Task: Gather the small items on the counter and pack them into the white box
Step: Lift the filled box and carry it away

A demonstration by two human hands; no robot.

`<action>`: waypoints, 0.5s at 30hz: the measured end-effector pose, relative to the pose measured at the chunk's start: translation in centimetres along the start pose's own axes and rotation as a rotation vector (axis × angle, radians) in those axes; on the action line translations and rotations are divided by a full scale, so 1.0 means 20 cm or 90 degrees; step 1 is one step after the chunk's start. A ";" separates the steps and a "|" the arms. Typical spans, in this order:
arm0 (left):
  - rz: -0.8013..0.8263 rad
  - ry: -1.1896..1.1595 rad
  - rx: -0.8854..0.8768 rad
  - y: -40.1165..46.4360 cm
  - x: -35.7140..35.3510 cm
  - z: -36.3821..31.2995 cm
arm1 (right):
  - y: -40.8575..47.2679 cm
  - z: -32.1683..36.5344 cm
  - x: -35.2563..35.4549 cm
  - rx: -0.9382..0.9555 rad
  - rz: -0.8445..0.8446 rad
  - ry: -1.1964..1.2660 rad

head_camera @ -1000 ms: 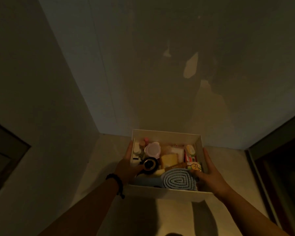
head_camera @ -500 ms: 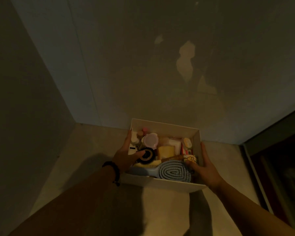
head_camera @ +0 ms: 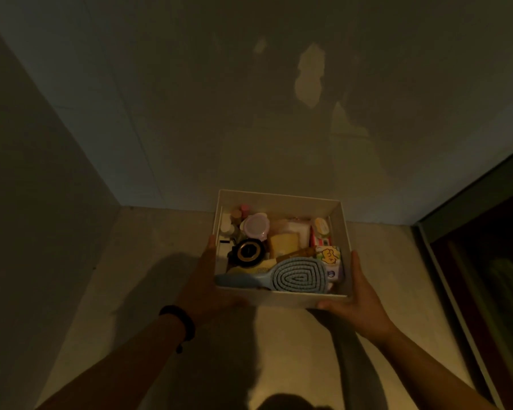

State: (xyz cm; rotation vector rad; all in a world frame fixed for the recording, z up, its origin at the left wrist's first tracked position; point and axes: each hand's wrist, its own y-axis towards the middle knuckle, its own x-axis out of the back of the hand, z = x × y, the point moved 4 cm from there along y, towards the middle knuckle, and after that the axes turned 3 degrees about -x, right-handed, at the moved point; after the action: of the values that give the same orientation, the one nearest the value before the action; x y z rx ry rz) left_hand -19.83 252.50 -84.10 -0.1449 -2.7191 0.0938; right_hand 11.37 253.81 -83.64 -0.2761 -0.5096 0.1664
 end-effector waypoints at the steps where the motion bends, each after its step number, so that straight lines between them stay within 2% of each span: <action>1: -0.007 0.003 -0.001 0.01 0.00 -0.01 | 0.01 0.00 0.00 0.000 -0.005 -0.008; 15: -0.048 0.018 -0.071 0.15 -0.01 -0.05 | 0.15 0.10 0.05 0.015 -0.064 -0.103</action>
State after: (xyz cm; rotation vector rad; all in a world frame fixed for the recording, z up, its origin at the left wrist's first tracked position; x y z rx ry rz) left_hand -19.06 255.41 -83.49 -0.0744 -2.6980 -0.0806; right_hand 10.88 257.29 -82.45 -0.2146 -0.6804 0.0968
